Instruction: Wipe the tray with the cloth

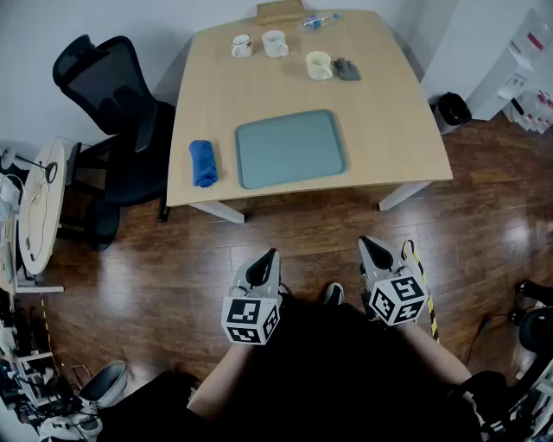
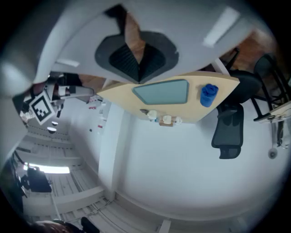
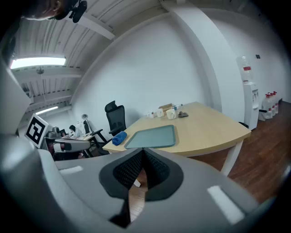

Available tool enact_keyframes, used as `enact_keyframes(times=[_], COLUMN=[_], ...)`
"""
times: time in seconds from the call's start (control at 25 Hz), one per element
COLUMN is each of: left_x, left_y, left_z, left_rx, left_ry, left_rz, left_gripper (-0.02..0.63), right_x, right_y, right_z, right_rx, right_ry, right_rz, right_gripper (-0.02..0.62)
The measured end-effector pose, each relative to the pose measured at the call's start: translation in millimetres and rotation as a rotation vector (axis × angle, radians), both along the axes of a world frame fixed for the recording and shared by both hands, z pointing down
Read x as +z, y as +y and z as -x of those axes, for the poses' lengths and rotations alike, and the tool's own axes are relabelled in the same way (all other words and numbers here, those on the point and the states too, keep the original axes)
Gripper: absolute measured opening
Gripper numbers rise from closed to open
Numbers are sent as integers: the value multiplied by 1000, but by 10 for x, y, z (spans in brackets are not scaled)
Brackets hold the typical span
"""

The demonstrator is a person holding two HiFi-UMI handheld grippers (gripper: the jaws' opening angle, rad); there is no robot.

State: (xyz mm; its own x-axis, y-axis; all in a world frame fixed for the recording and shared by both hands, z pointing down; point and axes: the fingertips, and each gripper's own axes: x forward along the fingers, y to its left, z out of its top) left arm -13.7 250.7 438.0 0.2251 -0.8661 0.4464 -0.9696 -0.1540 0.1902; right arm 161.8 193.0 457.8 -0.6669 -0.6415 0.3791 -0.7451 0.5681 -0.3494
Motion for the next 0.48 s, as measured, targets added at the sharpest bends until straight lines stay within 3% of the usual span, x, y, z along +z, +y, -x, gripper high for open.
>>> enact_keyframes(times=[0.32,0.48], left_x=[79,350], left_y=[-488,-859], left_z=[759,992], left_rx=[-112,-69], left_ry=[-48,-18], left_rz=[9,68], left_gripper=[3,41], right_x=[255,429], right_y=[-454,-817], right_z=[-10,161], right_rx=[58,83], right_ry=[42,65], right_rz=[37,85], right_gripper=[8,6])
